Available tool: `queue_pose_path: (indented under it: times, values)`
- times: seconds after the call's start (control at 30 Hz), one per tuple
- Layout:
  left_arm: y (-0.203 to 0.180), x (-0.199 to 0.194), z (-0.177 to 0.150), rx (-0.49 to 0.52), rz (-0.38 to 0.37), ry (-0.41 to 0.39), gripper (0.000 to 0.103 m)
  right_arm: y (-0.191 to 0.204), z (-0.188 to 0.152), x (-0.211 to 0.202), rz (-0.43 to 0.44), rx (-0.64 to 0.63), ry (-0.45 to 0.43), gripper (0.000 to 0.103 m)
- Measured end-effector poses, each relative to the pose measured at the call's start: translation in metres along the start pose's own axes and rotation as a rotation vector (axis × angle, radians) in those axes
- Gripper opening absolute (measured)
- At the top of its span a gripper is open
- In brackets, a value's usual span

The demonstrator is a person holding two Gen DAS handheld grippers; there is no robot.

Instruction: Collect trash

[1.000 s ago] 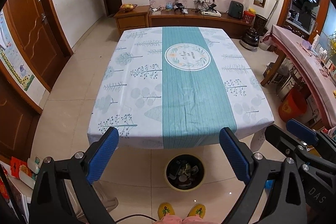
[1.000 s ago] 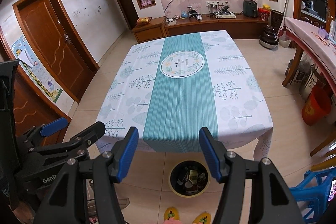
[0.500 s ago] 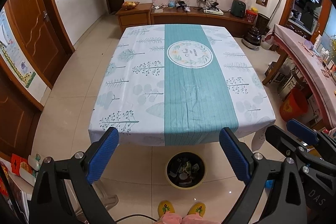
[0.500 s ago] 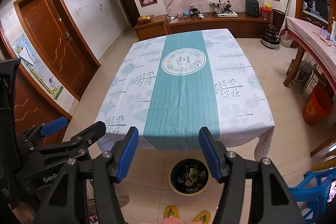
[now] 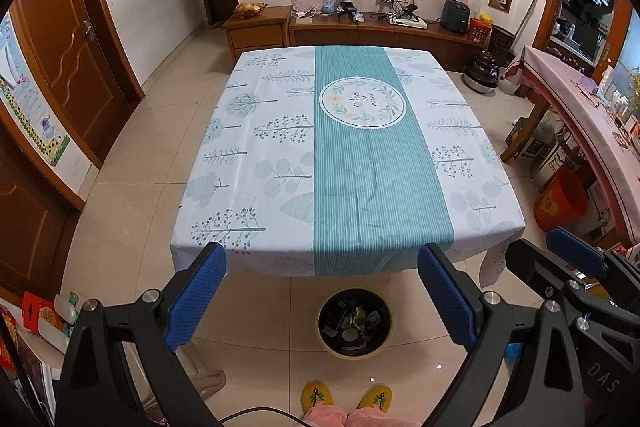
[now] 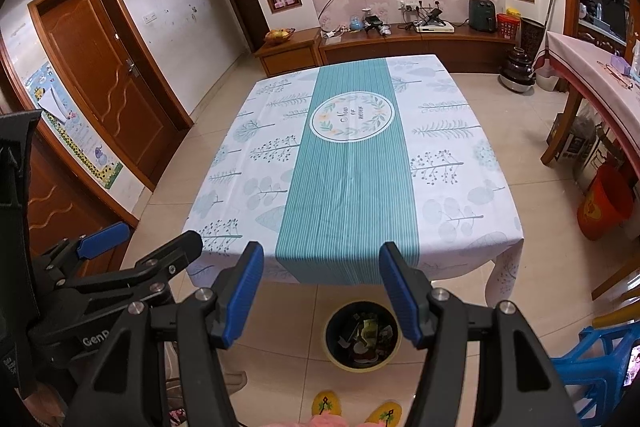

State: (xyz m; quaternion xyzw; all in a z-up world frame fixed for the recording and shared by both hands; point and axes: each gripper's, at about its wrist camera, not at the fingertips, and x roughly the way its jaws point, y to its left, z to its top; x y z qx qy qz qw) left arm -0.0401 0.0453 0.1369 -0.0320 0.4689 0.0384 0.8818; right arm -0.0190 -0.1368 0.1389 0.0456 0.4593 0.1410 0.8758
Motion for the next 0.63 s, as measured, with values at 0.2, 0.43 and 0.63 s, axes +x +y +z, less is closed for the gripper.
queue_pose_path:
  times: [0.2,0.43,0.63]
  values:
    - [-0.0008,-0.0011,-0.0013,0.001,0.001,0.002,0.095,-0.0013,-0.0001,-0.0001,0.002,0.001,0.002,0.06]
    - [0.0008,-0.0016,-0.0034,0.002,0.002,0.002,0.095,-0.002,-0.0008,-0.0004,0.005,0.001,0.002,0.06]
    - [0.0014,-0.0008,-0.0081,0.0,0.004,0.01,0.095,-0.0024,-0.0025,0.0,0.006,0.001,0.006,0.06]
